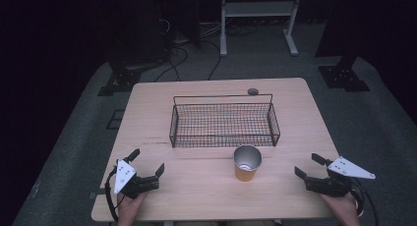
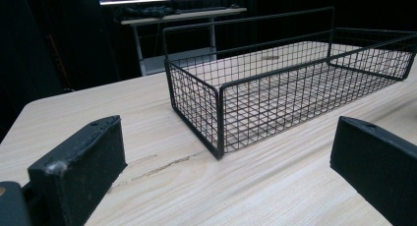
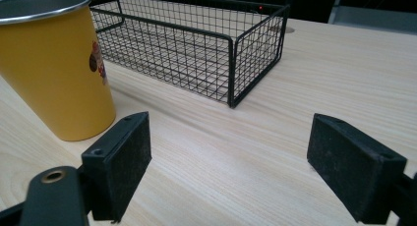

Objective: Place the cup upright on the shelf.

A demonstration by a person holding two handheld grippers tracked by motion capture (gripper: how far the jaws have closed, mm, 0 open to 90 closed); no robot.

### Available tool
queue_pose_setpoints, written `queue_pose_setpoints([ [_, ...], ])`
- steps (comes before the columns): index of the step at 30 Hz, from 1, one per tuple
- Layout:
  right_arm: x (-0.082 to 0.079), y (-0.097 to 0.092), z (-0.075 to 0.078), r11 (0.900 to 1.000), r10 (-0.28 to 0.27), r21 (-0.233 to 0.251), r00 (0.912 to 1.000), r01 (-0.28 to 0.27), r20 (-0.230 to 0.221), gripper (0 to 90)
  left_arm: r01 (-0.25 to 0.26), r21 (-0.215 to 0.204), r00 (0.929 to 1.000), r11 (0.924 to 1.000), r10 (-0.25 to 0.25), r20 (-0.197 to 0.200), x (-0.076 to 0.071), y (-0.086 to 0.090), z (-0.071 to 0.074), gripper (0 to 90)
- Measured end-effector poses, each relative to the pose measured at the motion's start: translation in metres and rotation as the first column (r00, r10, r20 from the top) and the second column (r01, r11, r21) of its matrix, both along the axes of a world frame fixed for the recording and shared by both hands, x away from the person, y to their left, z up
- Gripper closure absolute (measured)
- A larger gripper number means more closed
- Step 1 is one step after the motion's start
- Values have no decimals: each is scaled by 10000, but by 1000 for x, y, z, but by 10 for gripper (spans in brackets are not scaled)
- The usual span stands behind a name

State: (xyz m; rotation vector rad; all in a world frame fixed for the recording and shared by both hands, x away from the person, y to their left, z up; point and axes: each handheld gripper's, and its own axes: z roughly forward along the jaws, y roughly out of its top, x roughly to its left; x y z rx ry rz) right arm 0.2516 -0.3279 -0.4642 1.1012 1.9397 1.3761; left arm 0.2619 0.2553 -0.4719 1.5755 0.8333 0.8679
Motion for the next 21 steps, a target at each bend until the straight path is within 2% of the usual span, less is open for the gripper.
queue_pose_setpoints([
  [6,1,4,-1,9998,162,-67,9998,-163,-80,148,12,-14,10000,10000,-12,10,0,0,0,0],
  [8,-1,7,-1,9996,142,-248,9999,-141,55,140,28,-22,10000,10000,-28,22,0,0,0,0],
  [21,-5,17,11,9980,568,-309,9978,-557,329,132,31,-9,10000,10000,-31,46,-1,0,0,0],
])
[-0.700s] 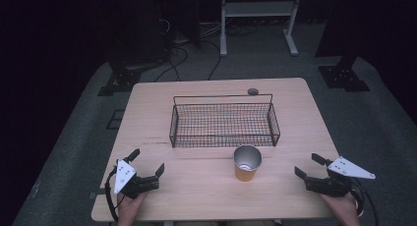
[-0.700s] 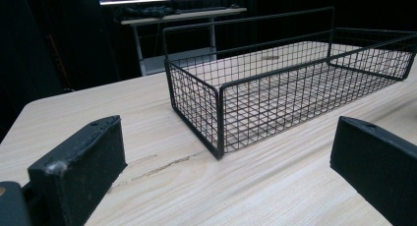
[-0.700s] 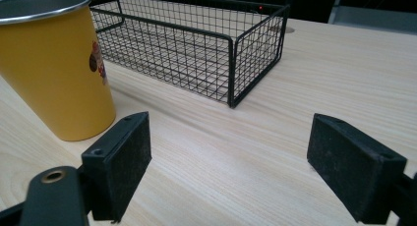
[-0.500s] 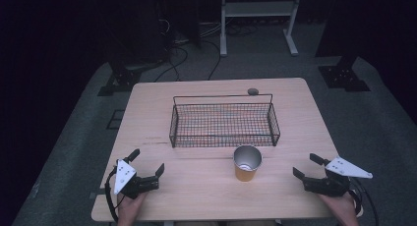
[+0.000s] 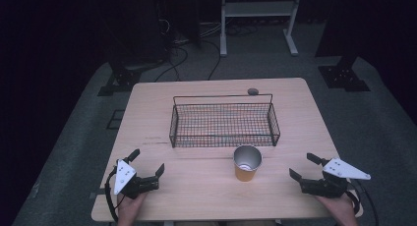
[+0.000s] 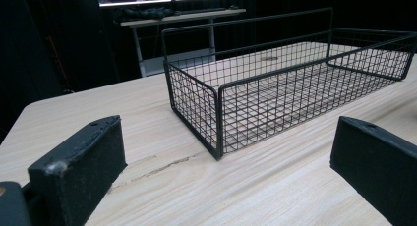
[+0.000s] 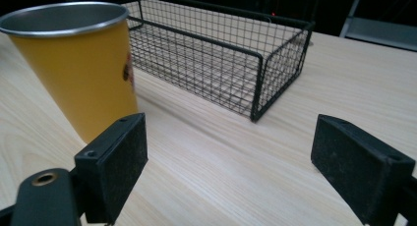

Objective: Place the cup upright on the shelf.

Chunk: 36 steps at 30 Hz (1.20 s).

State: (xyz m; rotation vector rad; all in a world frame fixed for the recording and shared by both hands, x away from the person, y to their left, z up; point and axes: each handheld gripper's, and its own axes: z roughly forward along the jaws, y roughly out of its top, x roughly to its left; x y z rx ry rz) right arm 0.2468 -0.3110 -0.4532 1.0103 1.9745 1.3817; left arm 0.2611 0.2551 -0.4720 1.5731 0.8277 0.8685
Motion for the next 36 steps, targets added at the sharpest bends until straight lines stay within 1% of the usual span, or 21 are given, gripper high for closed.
queue_pose_setpoints([
  [4,-2,7,4,9999,116,-122,9997,-114,196,129,3,-4,10000,10000,-3,9,0,0,0,0],
  [8,-2,10,5,9998,166,-104,9997,-164,195,118,7,8,10000,10000,-7,16,0,0,0,0],
  [13,-3,21,6,9988,453,-210,9988,-449,190,107,16,42,10000,10000,-16,29,-1,0,0,0],
  [20,-4,30,7,9972,746,-113,9971,-745,165,105,24,53,10000,10000,-24,44,-1,0,0,0],
  [26,-3,40,7,9917,1288,-49,9917,-1288,46,104,21,57,10000,10000,-22,45,-1,0,0,0],
  [29,-4,49,6,9881,1536,-2,9881,-1536,53,103,37,57,10000,10000,-37,39,-1,0,0,0],
  [30,-4,49,6,9881,1536,-2,9881,-1536,53,103,44,55,10000,10000,-44,40,-1,0,0,0],
  [32,-3,55,6,9860,1668,-34,9860,-1668,29,103,54,53,10000,10000,-54,41,-1,0,0,0],
  [33,-2,60,5,9836,1803,16,9836,-1803,-25,103,55,50,10000,10000,-55,46,-1,0,0,0],
  [34,-2,60,5,9836,1803,16,9836,-1803,-25,103,55,50,10000,10000,-55,46,-1,0,0,0],
  [36,-1,65,5,9786,2060,22,9785,-2060,-100,102,62,55,10000,10000,-63,46,-1,0,0,0],
])
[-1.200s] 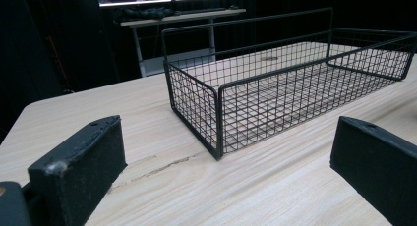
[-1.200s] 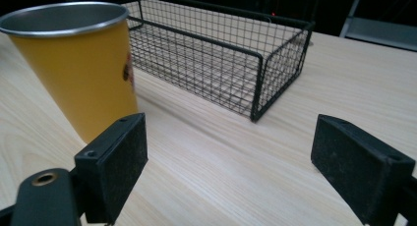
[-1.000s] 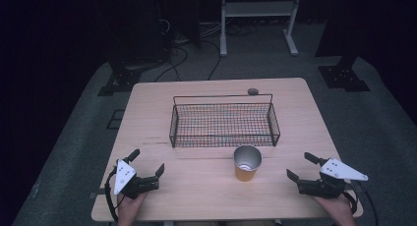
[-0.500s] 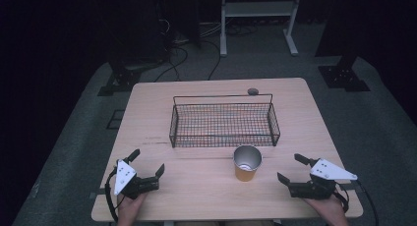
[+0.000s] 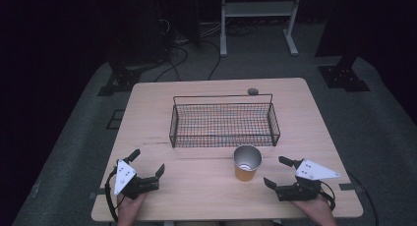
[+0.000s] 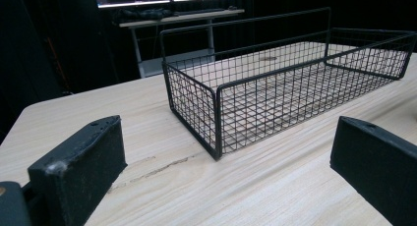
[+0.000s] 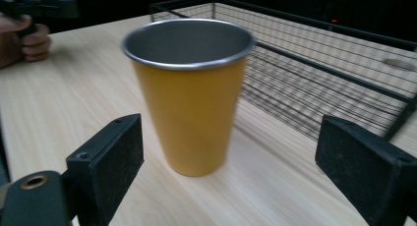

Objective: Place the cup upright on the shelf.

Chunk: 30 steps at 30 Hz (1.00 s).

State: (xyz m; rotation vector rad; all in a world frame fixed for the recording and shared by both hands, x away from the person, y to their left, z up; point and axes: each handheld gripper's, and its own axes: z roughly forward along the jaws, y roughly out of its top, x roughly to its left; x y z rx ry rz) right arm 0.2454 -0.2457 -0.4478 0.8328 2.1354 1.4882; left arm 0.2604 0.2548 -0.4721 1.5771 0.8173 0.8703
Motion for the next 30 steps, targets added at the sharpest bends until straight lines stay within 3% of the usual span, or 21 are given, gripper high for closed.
queue_pose_setpoints([
  [9,5,21,-3,9993,381,35,9993,-381,-16,99,20,-8,10000,10000,-20,6,0,0,0,0],
  [30,27,60,-9,9990,221,-397,9996,-214,179,98,17,5,10000,10000,-17,8,0,0,0,0],
])
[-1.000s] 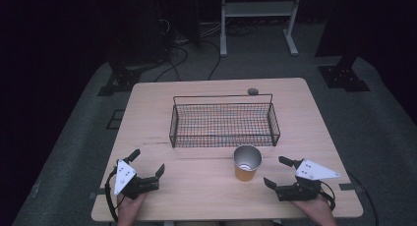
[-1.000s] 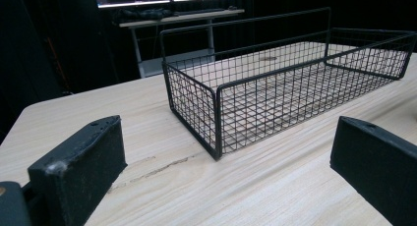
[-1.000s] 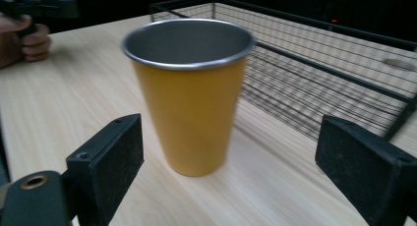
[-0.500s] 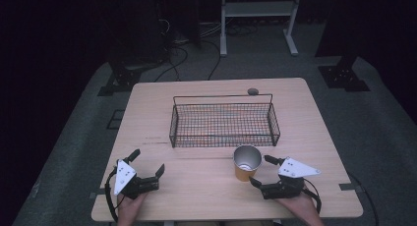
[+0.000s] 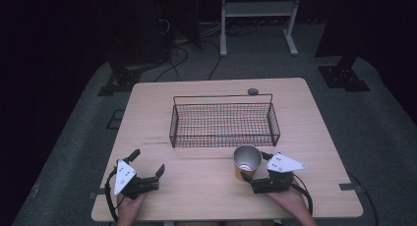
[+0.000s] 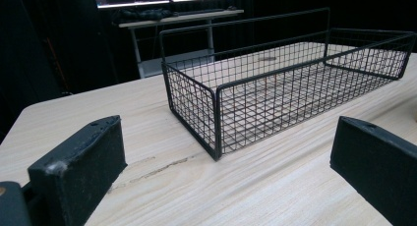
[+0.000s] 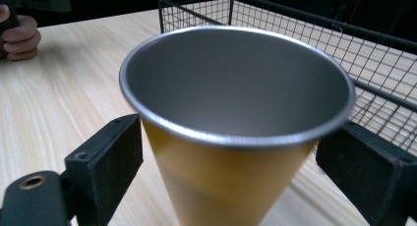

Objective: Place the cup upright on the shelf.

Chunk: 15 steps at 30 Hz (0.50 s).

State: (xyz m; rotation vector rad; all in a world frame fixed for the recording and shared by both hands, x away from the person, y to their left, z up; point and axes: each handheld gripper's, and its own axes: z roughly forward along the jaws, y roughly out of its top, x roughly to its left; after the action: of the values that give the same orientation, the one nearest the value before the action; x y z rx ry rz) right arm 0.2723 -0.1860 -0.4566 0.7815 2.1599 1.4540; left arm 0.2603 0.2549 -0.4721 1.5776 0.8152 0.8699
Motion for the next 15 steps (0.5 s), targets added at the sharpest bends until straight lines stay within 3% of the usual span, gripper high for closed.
queue_pose_setpoints([
  [15,11,16,2,10000,-1,70,9999,0,125,98,31,-23,10000,10000,-31,3,0,1,0,0],
])
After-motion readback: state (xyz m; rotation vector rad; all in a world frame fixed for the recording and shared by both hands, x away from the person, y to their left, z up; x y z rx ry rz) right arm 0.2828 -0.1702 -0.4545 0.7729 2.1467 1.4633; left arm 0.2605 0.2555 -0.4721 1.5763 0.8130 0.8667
